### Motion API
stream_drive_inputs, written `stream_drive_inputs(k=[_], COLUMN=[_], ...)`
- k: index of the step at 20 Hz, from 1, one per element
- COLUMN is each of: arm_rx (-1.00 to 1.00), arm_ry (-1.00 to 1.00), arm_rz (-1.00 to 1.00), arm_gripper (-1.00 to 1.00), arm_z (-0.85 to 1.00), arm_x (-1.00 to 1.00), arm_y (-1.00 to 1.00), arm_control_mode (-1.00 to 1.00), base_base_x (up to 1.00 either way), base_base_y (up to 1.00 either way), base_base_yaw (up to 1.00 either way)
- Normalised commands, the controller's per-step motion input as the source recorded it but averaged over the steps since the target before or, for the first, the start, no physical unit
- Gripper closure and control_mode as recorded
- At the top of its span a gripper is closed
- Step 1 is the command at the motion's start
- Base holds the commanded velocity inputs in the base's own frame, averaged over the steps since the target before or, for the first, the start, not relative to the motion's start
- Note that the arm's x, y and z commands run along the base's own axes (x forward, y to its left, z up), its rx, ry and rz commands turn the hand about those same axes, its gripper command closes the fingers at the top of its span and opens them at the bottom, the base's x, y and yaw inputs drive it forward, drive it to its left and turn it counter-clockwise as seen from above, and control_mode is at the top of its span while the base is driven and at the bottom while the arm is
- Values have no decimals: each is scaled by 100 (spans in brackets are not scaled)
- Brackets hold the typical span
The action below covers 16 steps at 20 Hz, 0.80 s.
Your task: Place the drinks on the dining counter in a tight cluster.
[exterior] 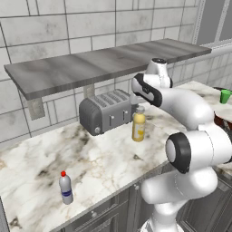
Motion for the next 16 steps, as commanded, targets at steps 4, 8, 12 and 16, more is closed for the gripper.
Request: stream_drive_inputs(k=[4, 8, 12, 16], arm_rx=[0, 0, 0, 0], arm_ry=[0, 0, 0, 0], arm_rz=[0, 0, 0, 0], arm_gripper=[-100, -100, -100, -100], arm_z=[-16, -22, -9, -5], arm_x=[9, 3, 8, 12], arm_y=[0, 0, 0, 0], arm_control_mode=[-100, -100, -100, -100], base_base_x=[0, 0, 0, 0], base_base_y=[0, 0, 0, 0], base_base_yaw=[0, 0, 0, 0])
